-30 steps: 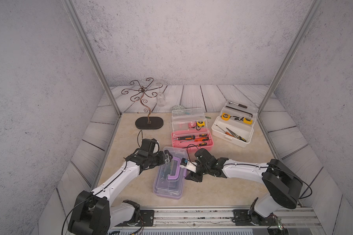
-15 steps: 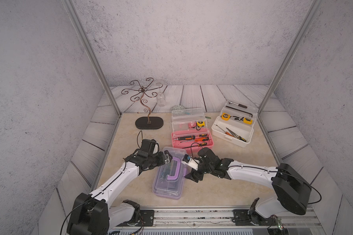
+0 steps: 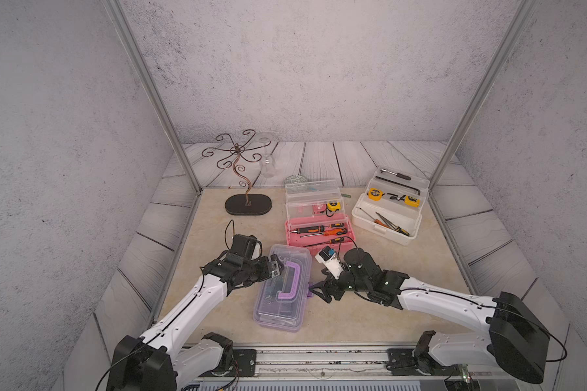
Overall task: Close toolboxes
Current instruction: Fasten the toolbox latch on the toolbox.
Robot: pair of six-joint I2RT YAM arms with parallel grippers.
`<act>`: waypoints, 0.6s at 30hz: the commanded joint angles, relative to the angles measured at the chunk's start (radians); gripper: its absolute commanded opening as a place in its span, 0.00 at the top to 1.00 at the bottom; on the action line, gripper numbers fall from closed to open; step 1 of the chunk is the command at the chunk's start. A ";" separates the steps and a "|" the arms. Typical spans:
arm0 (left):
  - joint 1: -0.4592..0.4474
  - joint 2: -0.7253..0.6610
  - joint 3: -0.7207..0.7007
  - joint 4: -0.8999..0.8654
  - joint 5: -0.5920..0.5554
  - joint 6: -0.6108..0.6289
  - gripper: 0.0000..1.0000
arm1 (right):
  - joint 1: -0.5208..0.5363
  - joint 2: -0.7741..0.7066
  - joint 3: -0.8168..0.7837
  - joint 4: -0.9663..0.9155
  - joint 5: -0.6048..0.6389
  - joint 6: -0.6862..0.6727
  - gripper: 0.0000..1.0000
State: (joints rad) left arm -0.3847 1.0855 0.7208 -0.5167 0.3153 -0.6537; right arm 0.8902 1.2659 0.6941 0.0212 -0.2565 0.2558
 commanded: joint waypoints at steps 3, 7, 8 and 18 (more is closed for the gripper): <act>-0.006 -0.016 0.013 -0.033 -0.025 0.013 0.03 | -0.002 -0.046 0.028 -0.155 0.173 0.229 0.19; -0.006 -0.012 0.006 -0.022 -0.013 0.007 0.03 | -0.002 -0.040 0.022 -0.161 0.127 0.339 0.18; -0.006 -0.010 0.005 -0.022 -0.011 0.007 0.03 | -0.002 -0.039 0.010 -0.148 0.128 0.373 0.18; -0.006 -0.012 -0.013 -0.015 -0.011 0.003 0.03 | -0.005 0.038 -0.053 -0.078 0.167 0.543 0.33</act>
State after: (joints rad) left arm -0.3847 1.0798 0.7204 -0.5232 0.3077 -0.6540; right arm 0.8886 1.2778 0.6510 -0.0872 -0.1196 0.7315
